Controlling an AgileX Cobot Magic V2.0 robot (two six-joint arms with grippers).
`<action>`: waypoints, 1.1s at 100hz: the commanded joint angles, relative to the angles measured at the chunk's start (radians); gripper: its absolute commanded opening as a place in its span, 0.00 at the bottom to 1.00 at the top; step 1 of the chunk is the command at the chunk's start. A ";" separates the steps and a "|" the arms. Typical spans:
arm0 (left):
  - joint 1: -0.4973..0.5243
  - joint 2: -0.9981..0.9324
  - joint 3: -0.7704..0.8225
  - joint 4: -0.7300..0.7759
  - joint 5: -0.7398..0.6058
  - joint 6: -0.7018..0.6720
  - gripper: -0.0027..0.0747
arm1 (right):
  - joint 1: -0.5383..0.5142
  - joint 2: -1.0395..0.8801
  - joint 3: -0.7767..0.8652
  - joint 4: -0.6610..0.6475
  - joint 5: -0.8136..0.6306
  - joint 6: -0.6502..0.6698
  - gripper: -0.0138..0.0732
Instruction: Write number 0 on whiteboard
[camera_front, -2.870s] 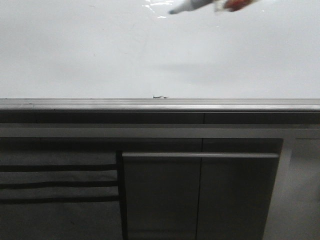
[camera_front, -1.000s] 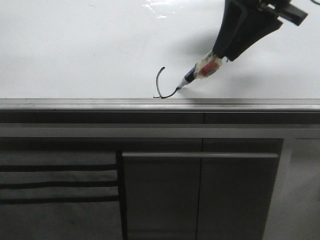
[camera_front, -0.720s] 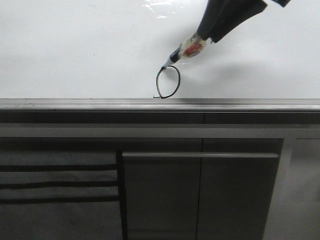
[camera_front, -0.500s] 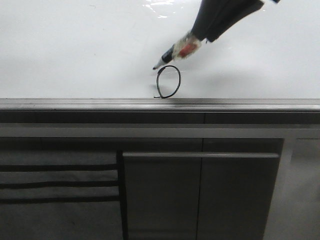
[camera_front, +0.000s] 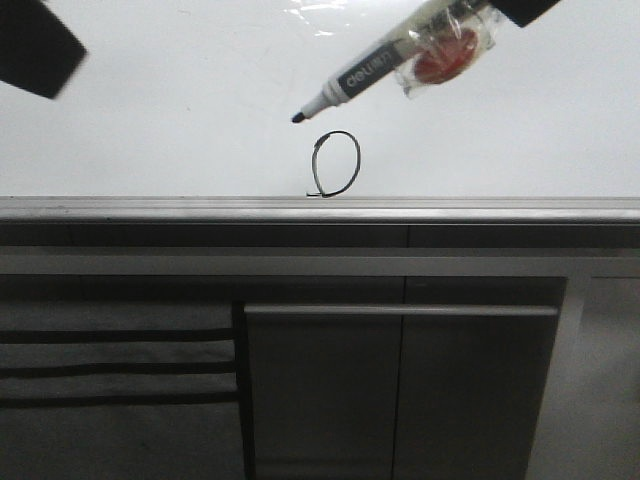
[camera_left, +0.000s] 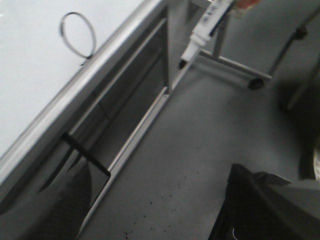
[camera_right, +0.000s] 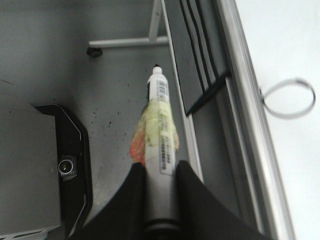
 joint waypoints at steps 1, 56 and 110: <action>-0.078 0.061 -0.071 -0.049 -0.060 0.066 0.70 | 0.001 -0.028 -0.024 0.106 -0.020 -0.123 0.14; -0.222 0.329 -0.299 -0.040 -0.108 0.114 0.68 | 0.001 -0.028 -0.024 0.142 -0.047 -0.199 0.14; -0.220 0.319 -0.299 -0.039 -0.101 0.114 0.26 | 0.001 -0.028 -0.024 0.142 -0.040 -0.197 0.14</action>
